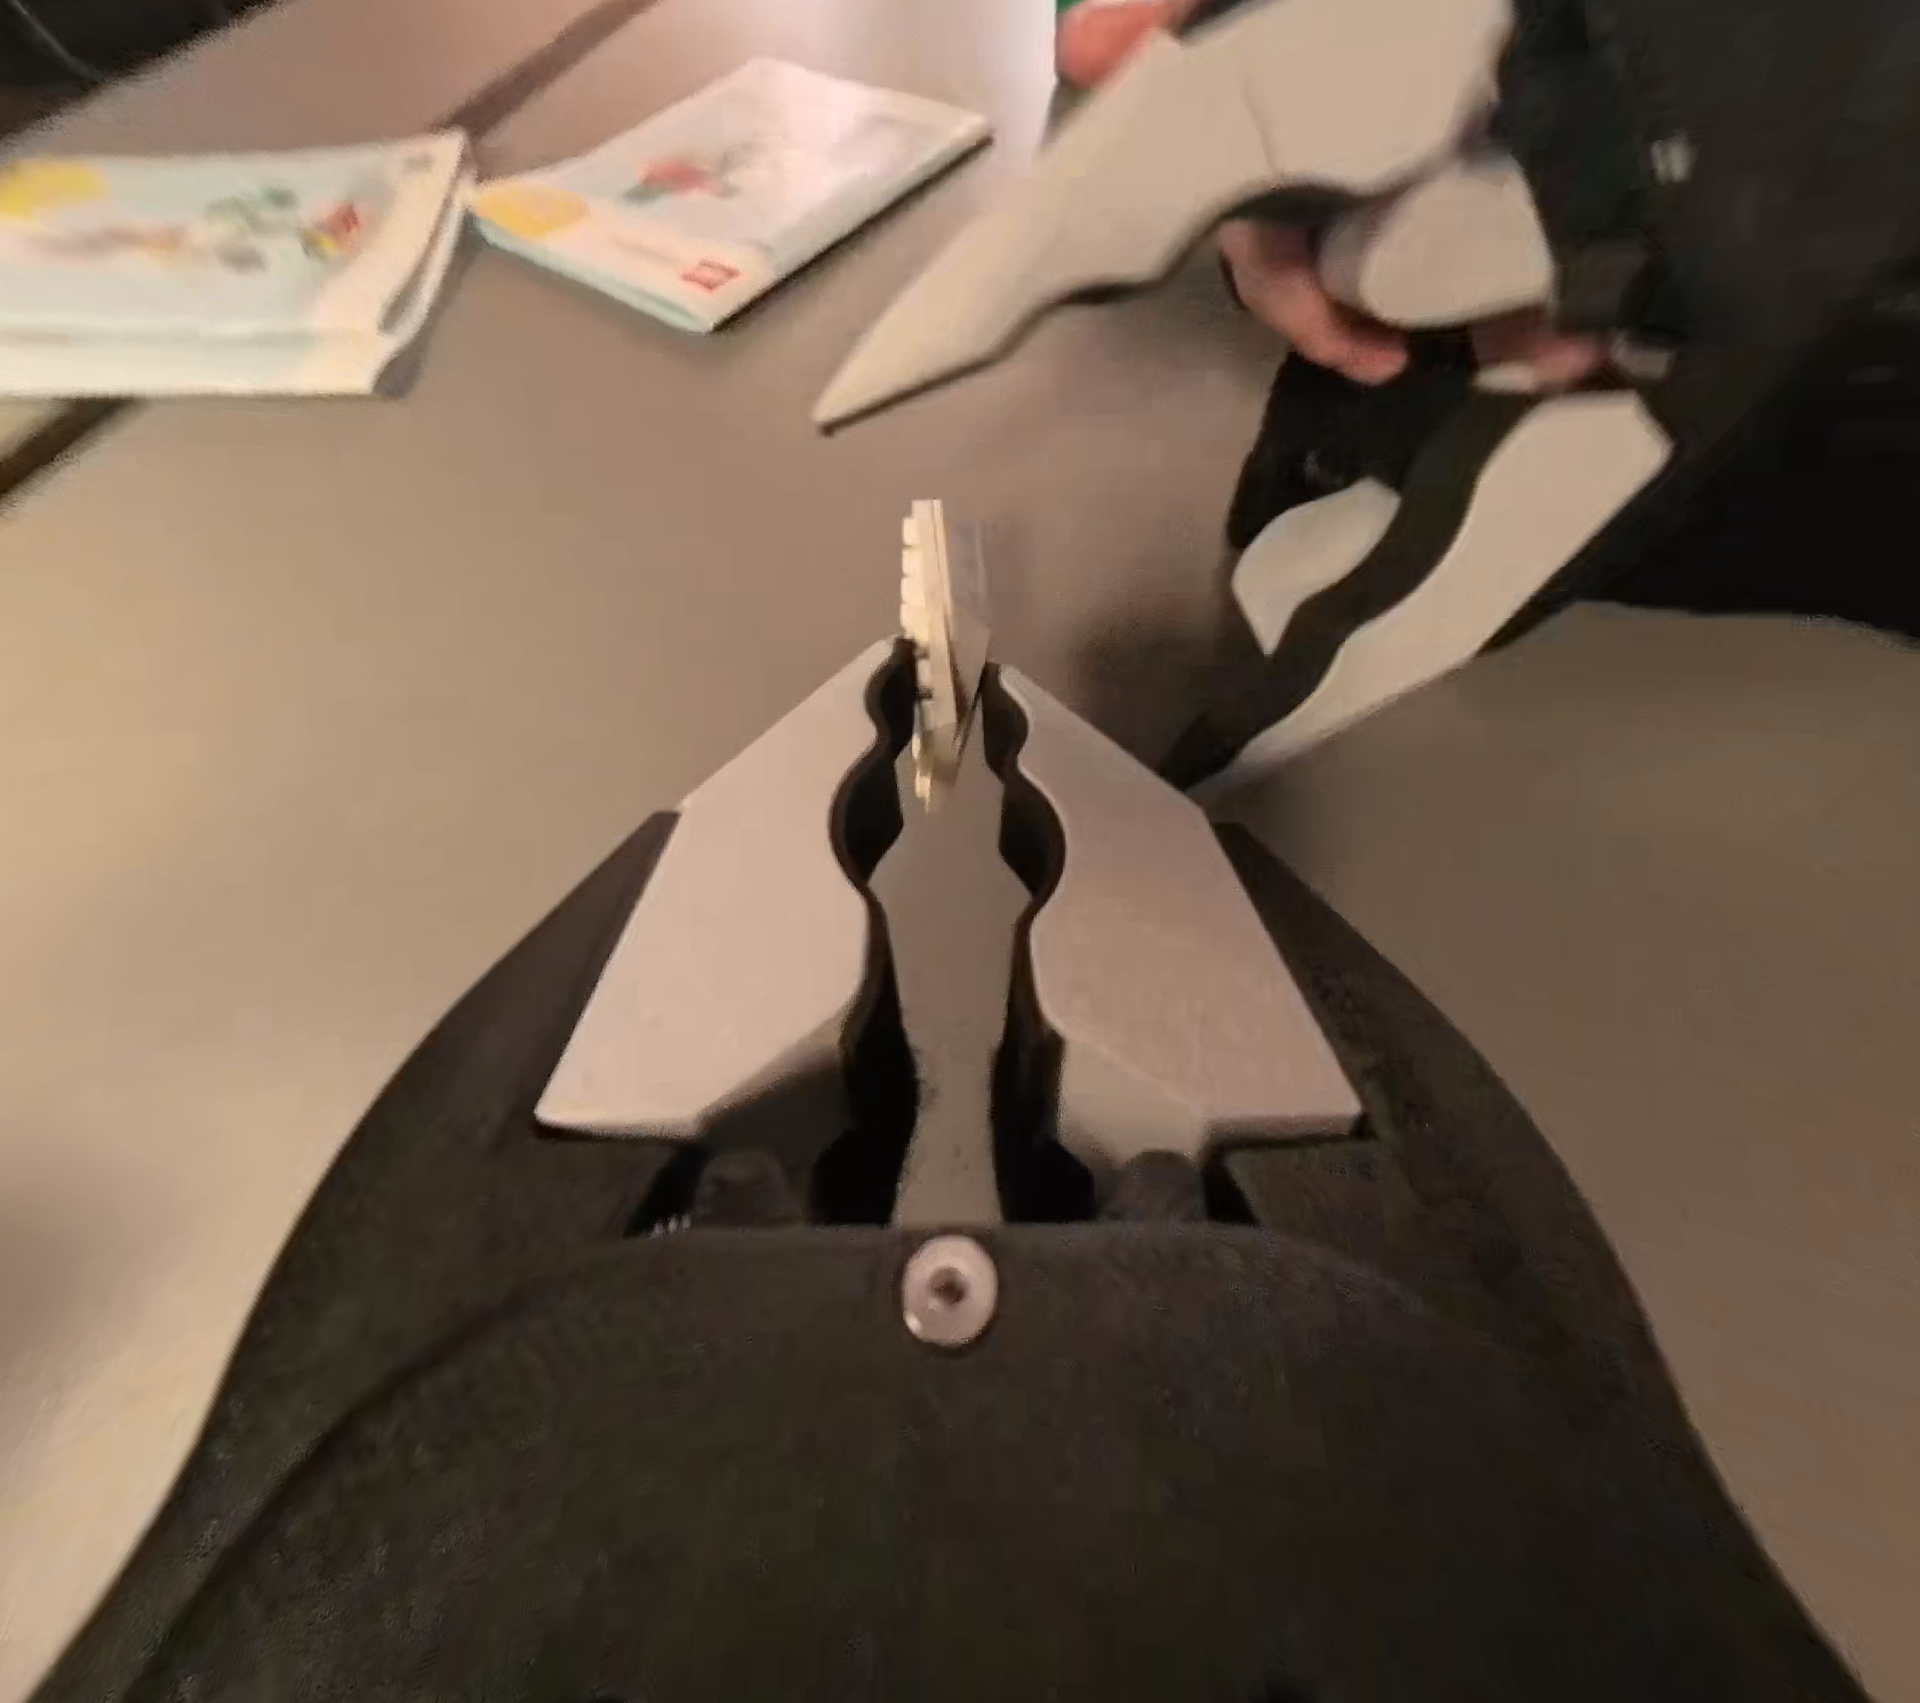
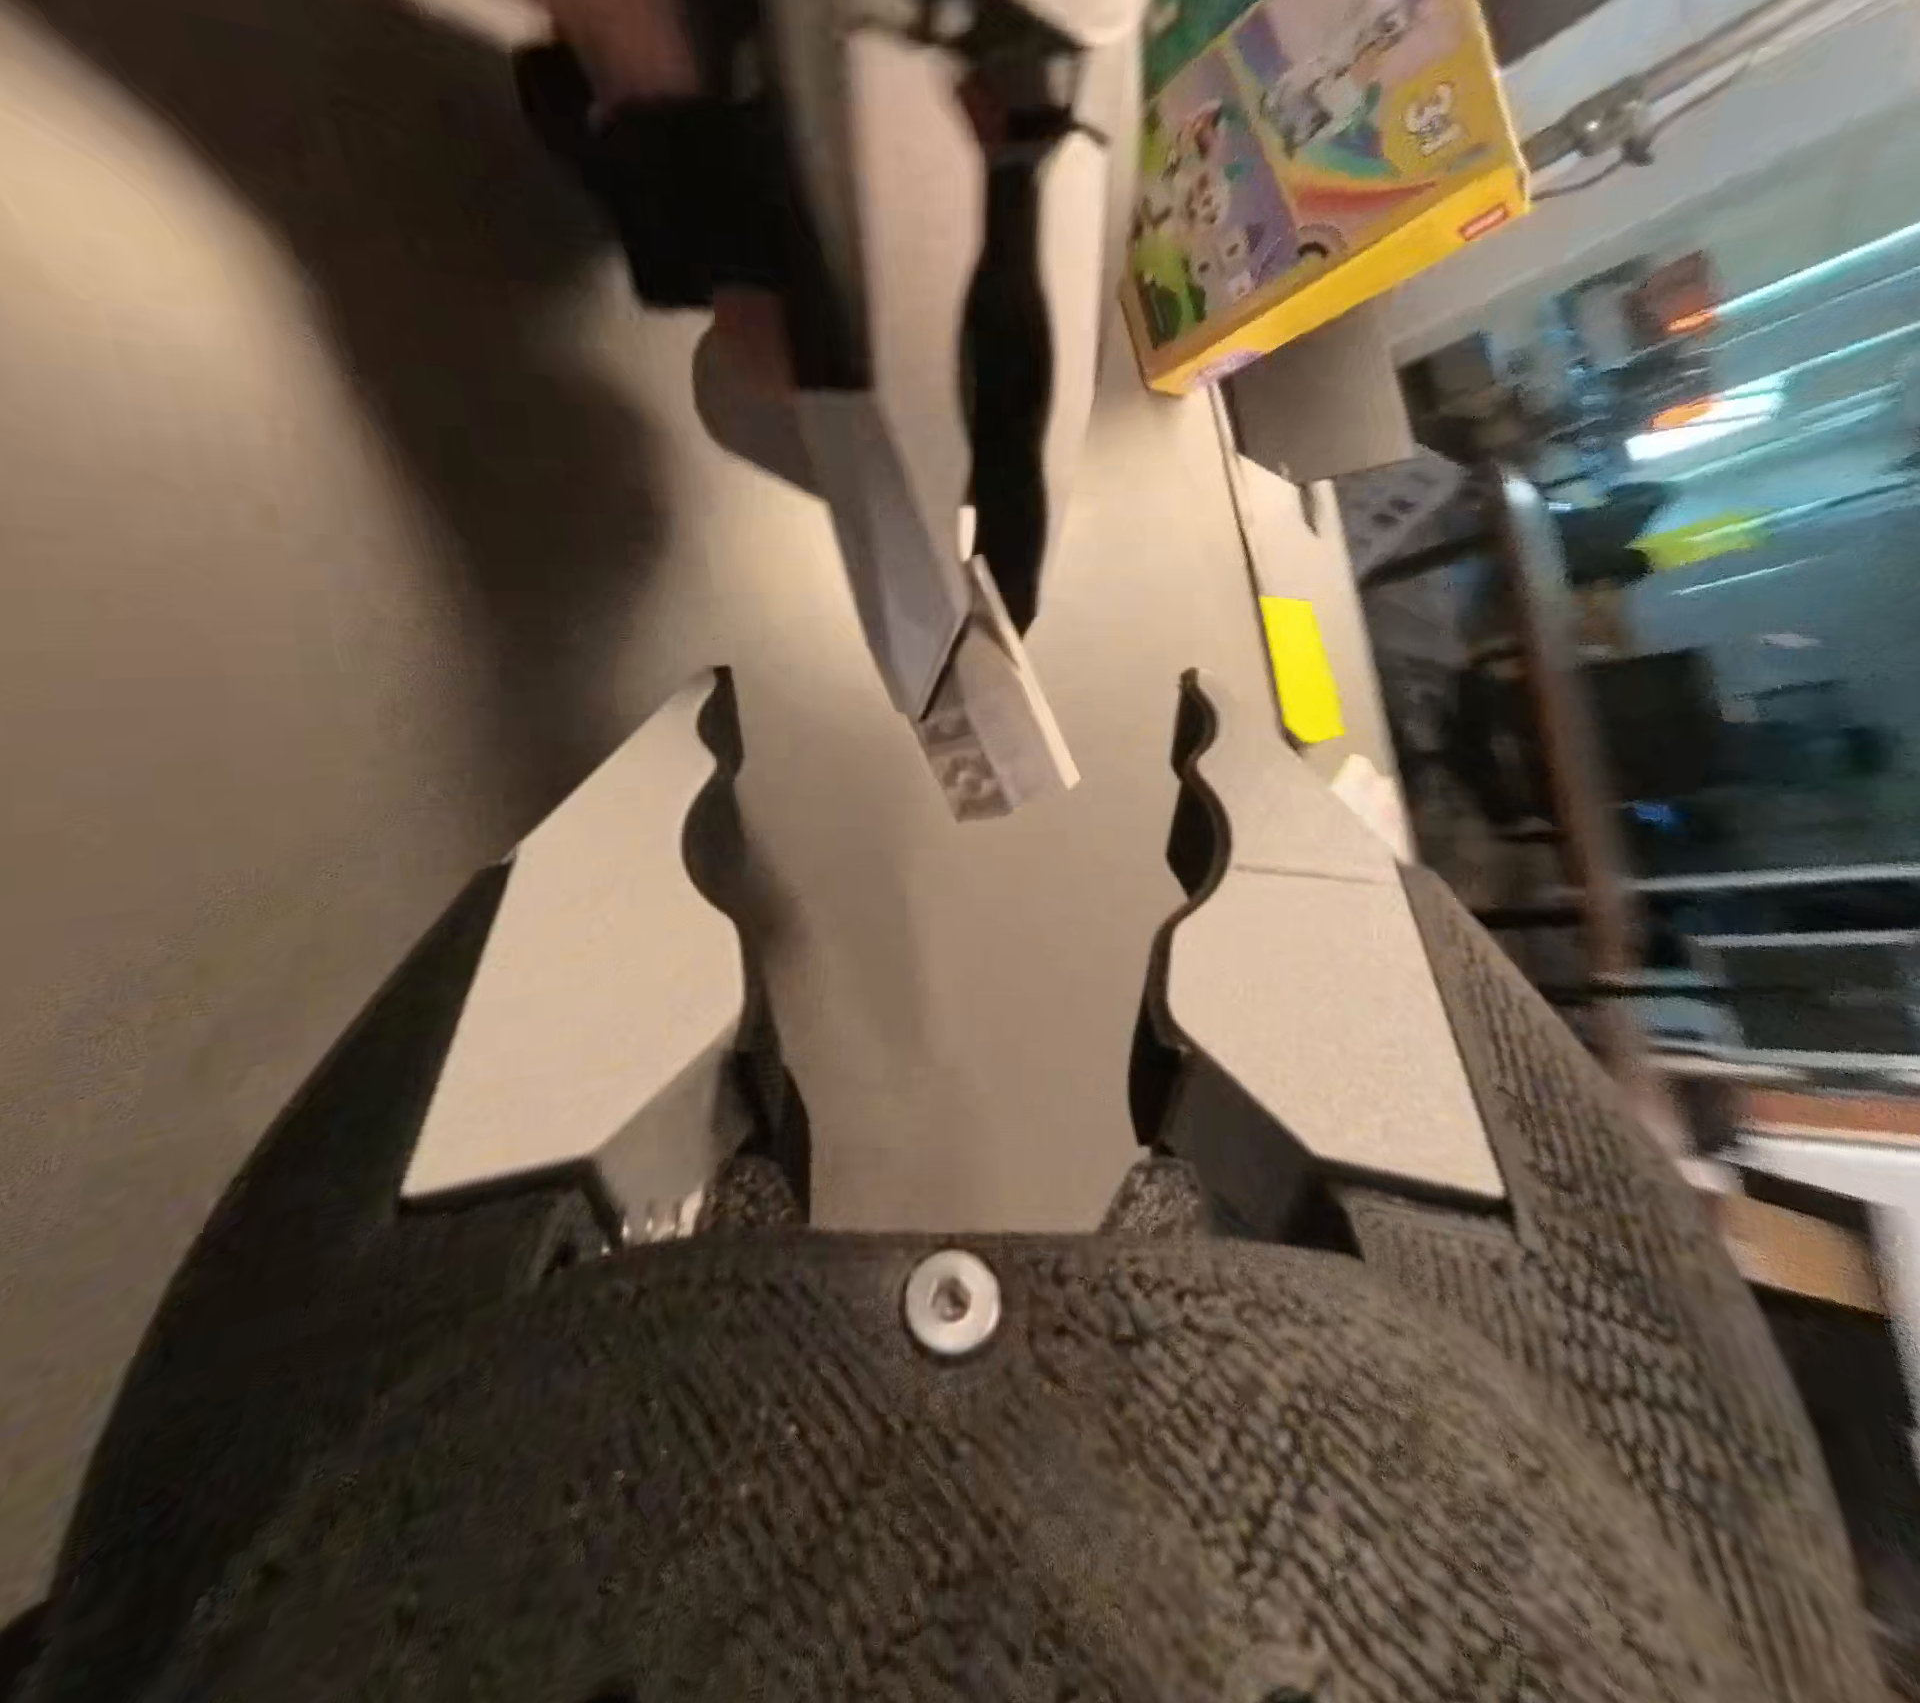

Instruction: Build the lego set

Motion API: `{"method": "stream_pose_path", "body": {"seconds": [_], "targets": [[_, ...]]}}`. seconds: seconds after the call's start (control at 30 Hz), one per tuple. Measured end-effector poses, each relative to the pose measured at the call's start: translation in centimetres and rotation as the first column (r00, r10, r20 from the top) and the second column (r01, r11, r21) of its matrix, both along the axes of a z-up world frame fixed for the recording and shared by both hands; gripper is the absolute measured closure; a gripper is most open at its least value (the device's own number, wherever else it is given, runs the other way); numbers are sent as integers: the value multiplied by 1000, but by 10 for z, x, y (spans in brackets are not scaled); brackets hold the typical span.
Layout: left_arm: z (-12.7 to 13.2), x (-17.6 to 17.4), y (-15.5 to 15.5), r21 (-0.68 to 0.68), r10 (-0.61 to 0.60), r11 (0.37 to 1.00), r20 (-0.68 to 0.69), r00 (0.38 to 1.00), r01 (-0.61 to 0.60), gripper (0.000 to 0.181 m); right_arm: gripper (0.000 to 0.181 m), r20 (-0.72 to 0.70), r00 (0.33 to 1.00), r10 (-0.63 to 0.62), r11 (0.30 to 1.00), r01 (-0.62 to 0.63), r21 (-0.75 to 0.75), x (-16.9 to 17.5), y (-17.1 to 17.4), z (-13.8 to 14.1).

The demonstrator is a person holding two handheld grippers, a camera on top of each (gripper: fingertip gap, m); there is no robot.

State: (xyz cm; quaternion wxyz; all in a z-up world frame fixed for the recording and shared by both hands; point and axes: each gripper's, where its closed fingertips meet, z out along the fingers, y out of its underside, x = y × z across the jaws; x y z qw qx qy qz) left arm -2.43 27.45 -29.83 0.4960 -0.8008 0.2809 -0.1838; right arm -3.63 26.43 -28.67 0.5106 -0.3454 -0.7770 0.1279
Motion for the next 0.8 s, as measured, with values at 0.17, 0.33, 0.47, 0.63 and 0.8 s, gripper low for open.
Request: {"method": "stream_pose_path", "body": {"seconds": [0.17, 0.33, 0.47, 0.63, 0.8], "targets": [[4, -4, -4, -118, -2, 993, 180, 984, 24, 170, 134, 75, 994, -80, 926, 46, 374, -3, 13, -14], [-3, -3, -10, -190, -38, 979, 207, 978, 78, 170, 150, 95, 993, -70, 903, 22, 429, -3, 12, -13], [-4, -3, -13, -234, -44, 966, 257, 965, 106, 170, 149, 131, 988, -86, 890, 17, 456, -2, 15, -18], [2, -5, -8, -190, -29, 978, 272, 962, 83, 169, 151, 111, 984, -141, 889, 76, 451, -3, 19, -12], [7, -3, -6, -163, -18, 984, 298, 954, 70, 167, 150, 40, 986, -163, 903, 133, 409, -8, 17, -1]]}}
